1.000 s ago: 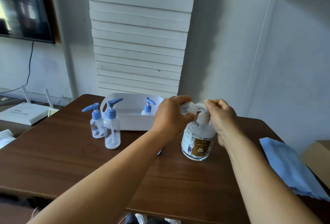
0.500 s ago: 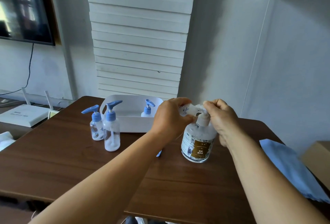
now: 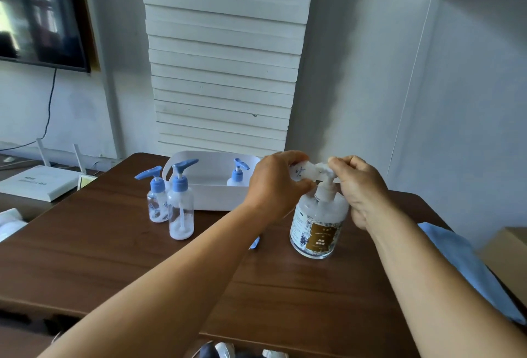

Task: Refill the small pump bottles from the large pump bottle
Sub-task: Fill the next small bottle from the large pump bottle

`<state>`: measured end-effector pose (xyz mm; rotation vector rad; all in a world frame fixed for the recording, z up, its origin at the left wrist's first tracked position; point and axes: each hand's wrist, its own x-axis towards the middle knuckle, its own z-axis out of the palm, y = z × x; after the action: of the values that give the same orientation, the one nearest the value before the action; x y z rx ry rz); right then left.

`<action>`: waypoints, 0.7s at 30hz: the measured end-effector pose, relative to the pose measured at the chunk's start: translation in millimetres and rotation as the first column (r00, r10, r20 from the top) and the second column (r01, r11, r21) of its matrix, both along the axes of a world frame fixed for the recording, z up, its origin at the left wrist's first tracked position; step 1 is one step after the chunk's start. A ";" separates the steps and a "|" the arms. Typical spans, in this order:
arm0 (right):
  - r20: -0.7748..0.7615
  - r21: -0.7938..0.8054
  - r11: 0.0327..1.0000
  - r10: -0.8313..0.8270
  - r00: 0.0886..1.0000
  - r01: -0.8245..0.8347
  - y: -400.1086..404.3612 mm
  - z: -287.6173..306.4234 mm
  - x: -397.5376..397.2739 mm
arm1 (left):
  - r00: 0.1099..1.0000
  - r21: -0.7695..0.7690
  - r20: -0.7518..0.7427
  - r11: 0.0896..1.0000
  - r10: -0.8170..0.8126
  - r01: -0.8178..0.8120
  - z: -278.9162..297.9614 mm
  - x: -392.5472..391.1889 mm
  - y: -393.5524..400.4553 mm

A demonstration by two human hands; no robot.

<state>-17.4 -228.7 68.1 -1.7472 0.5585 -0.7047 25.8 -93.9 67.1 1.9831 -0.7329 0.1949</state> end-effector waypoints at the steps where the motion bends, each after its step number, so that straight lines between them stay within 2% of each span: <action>1: 0.006 0.004 1.000 0.002 1.000 -0.002 -1.7 2.0 0.1 | 1.000 0.001 0.013 1.000 0.001 -0.001 2.2 0.0 -0.3; 6: 0.032 0.045 0.999 -0.013 0.999 0.012 -0.4 -11.9 2.2 | 1.000 0.018 -0.005 1.000 0.001 -0.001 -4.0 0.4 -1.0; 12: -0.024 -0.061 0.998 -0.005 1.000 0.004 -1.6 5.5 0.8 | 1.000 0.008 0.014 1.000 -0.002 0.002 2.1 2.0 -0.2; 18: -0.006 0.013 1.000 -0.016 1.000 0.016 2.6 -10.2 0.3 | 1.000 0.025 0.000 1.000 0.000 0.000 -5.3 3.0 -1.6; 21: -0.027 -0.003 1.000 -0.005 1.000 0.005 2.5 -7.1 0.2 | 1.000 0.022 -0.004 1.000 -0.001 0.001 -5.4 3.1 -0.6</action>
<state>-17.2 -226.2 61.0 -1.7603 0.5803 -0.6865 28.9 -94.5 61.7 2.0035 -0.7361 0.1826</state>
